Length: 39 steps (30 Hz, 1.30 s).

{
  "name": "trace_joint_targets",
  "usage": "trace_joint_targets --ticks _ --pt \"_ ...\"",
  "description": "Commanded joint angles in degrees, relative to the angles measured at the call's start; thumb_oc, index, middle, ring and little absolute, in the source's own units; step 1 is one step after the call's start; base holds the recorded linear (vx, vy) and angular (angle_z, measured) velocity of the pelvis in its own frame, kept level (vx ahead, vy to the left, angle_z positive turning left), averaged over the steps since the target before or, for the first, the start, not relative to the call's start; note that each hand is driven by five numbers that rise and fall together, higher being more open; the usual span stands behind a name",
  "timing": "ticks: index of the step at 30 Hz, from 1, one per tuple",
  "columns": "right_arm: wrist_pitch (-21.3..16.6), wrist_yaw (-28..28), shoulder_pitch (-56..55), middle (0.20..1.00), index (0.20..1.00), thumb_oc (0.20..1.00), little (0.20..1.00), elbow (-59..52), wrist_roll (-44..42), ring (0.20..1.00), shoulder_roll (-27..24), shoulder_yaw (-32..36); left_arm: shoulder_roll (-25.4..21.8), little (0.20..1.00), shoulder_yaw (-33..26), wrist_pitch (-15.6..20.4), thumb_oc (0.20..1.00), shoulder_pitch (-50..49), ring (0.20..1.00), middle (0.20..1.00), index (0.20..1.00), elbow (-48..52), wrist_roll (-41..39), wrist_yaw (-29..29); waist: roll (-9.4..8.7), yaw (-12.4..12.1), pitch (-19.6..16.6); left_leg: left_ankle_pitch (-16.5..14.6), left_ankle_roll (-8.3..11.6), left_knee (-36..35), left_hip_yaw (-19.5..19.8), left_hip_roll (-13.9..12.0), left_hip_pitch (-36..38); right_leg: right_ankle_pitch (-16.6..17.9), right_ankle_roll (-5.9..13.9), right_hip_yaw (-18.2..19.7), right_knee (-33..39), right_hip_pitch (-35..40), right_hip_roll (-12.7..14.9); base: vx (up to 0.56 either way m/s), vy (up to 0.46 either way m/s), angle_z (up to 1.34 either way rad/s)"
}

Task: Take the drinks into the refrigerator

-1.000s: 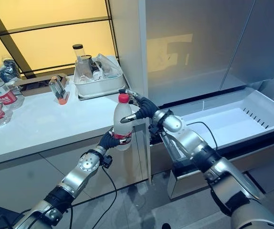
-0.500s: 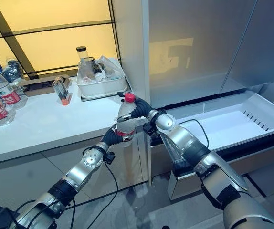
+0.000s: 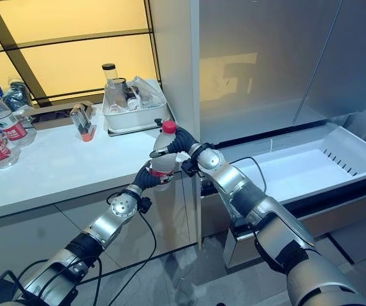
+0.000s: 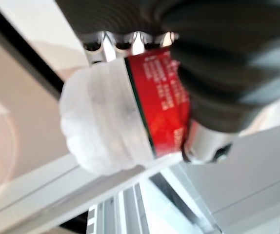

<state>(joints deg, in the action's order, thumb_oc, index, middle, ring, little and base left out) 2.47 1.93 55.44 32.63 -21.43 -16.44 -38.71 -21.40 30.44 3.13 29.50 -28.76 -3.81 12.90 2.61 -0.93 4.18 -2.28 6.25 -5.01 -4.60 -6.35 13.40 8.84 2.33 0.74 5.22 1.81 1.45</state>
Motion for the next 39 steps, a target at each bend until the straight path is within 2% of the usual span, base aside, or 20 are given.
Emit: trace_joint_targets --ticks 1,20,21,22,24,32,39 --pt "-3.84 -0.21 9.3 0.2 0.2 0.2 0.2 2.69 2.08 0.2 8.65 -3.61 3.29 0.2 4.76 4.22 0.2 20.12 0.2 0.2 0.2 -2.74 5.86 2.52 -1.57 -1.01 -1.95 -0.75 -4.28 0.46 -0.1 4.01 -2.83 -8.62 3.35 -0.73 -3.55 5.23 1.5 0.0 0.0 0.0" --pt "-5.74 -2.73 4.51 0.2 0.2 0.2 0.2 -4.0 -0.48 0.2 6.18 -0.49 4.21 0.2 4.13 4.16 0.2 19.76 0.2 0.2 0.2 -3.07 5.45 3.63 -1.32 -1.04 -1.87 -0.78 -4.39 0.44 -0.18 4.06 -2.65 -8.44 3.45 -0.59 -3.28 5.4 1.44 0.0 0.0 0.0" --pt "-5.96 -2.94 4.34 0.2 0.2 0.2 0.2 -4.41 -0.83 0.2 6.07 -0.27 4.18 0.253 4.03 4.15 0.253 19.64 0.253 0.253 0.253 -3.08 5.18 3.76 -1.32 -1.06 -1.88 -0.81 -4.42 0.46 -0.22 4.05 -2.6 -8.44 3.44 -0.52 -3.28 5.37 1.43 0.0 0.0 0.0" --pt "-6.18 -3.21 3.89 0.2 0.2 0.2 0.2 -5.13 -1.47 0.2 5.96 0.12 4.22 0.539 3.84 4.13 0.539 19.29 0.539 0.539 0.539 -3.12 4.71 3.72 -1.28 -1.05 -1.79 -0.78 -4.4 0.47 -0.33 4.0 -2.58 -8.4 3.42 -0.41 -3.17 5.35 1.41 0.0 0.0 0.0" --pt "-6.23 -3.43 3.19 0.2 0.2 0.2 0.2 -6.27 -1.89 0.2 5.48 0.56 4.23 1.0 3.32 4.24 1.0 18.53 1.0 1.0 1.0 -2.92 3.64 3.36 -1.23 -1.06 -1.77 -0.78 -4.38 0.44 -0.41 3.96 -2.56 -8.37 3.42 -0.39 -3.05 5.39 1.44 0.0 0.0 0.0" --pt "-7.07 -4.21 0.87 0.2 0.2 0.2 0.2 -11.53 -3.71 0.2 2.25 2.93 5.94 1.0 0.85 5.11 1.0 14.05 1.0 1.0 1.0 -2.36 -4.67 2.28 -1.42 -1.14 -1.44 -0.7 -4.39 0.54 -0.65 3.82 -2.75 -8.04 3.28 -0.28 -2.73 5.16 1.28 0.0 0.0 0.0" --pt "-7.77 -5.02 -0.96 0.2 0.2 0.2 0.2 -15.26 -4.2 0.2 -3.06 6.54 5.95 1.0 -0.24 5.34 1.0 5.75 1.0 1.0 1.0 1.7 -7.13 -0.1 -1.78 -1.58 -1.05 -0.66 -4.39 0.6 -0.82 3.75 -3.27 -7.71 3.24 0.15 -2.29 4.72 1.11 0.0 0.0 0.0"
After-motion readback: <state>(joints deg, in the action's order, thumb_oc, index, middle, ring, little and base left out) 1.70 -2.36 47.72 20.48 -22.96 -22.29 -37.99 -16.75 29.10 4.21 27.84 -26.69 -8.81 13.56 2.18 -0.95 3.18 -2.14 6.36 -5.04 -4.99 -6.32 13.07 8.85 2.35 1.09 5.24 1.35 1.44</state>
